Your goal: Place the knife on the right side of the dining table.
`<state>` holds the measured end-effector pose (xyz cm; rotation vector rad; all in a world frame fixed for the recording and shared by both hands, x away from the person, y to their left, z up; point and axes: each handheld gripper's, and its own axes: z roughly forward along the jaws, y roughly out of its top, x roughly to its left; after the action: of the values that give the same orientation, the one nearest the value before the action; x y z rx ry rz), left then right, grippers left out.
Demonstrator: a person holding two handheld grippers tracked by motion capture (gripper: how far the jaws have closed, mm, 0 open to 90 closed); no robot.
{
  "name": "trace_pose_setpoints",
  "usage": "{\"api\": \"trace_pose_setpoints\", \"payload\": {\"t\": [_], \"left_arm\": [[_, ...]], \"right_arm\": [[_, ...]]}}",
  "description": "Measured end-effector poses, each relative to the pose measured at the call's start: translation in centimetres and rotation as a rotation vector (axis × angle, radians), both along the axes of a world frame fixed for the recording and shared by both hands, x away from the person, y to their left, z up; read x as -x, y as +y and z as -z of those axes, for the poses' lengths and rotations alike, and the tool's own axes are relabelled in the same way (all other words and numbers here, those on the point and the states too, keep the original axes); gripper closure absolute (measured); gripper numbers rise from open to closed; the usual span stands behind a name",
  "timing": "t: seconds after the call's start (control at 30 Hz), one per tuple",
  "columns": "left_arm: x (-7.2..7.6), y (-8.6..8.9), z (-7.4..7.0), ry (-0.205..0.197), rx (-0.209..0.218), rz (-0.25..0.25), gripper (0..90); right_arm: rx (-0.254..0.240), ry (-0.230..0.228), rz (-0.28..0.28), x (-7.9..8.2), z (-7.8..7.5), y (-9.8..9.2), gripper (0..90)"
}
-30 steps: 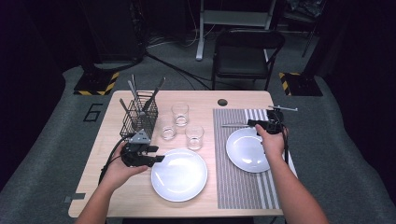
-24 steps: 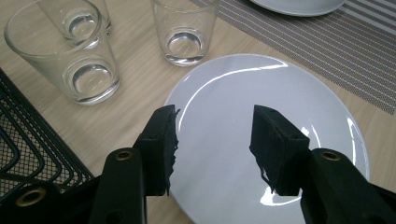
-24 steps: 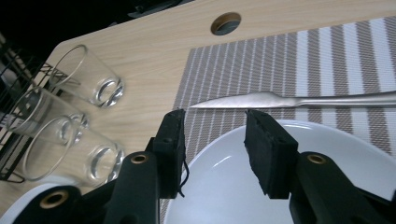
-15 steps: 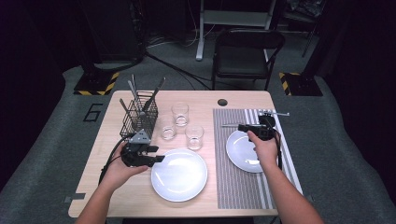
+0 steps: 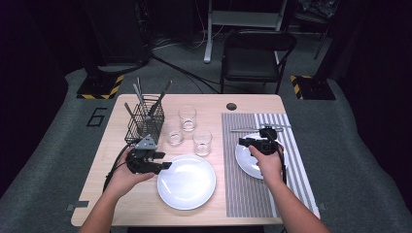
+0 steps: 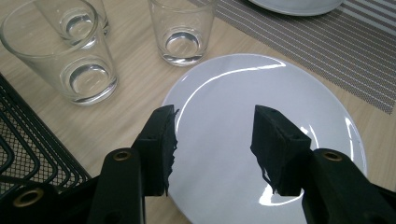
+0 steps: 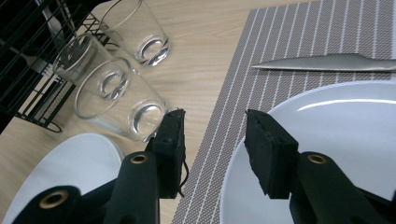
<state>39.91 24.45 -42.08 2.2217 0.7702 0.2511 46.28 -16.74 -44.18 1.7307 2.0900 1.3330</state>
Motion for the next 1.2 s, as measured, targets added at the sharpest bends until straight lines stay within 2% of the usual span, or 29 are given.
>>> {"api": "trace_pose_setpoints", "payload": {"t": [0.2,0.43,0.5,0.63,0.83,1.2], "left_arm": [[0.0,0.0,0.1,0.01,0.0,0.003,49.5],[0.0,0.0,0.2,0.007,0.007,-0.004,49.5],[0.0,0.0,0.3,0.008,0.006,-0.006,49.5],[-0.1,0.0,0.3,0.009,0.006,-0.003,49.5],[-0.1,0.1,0.4,0.008,0.003,-0.003,49.5],[-0.2,0.2,0.4,0.01,0.01,-0.01,49.5]], "right_arm": [[0.006,-0.022,-0.051,1.1,0.2,1.2,57.3],[0.032,-0.029,-0.083,1.9,0.6,2.2,57.3],[0.012,-0.028,-0.095,2.1,0.9,2.4,57.2],[0.013,-0.028,-0.123,2.6,1.1,3.0,57.0],[-0.013,-0.024,-0.163,3.4,0.9,4.1,57.0],[0.02,-0.045,-0.224,4.5,1.3,5.9,56.8]]}}
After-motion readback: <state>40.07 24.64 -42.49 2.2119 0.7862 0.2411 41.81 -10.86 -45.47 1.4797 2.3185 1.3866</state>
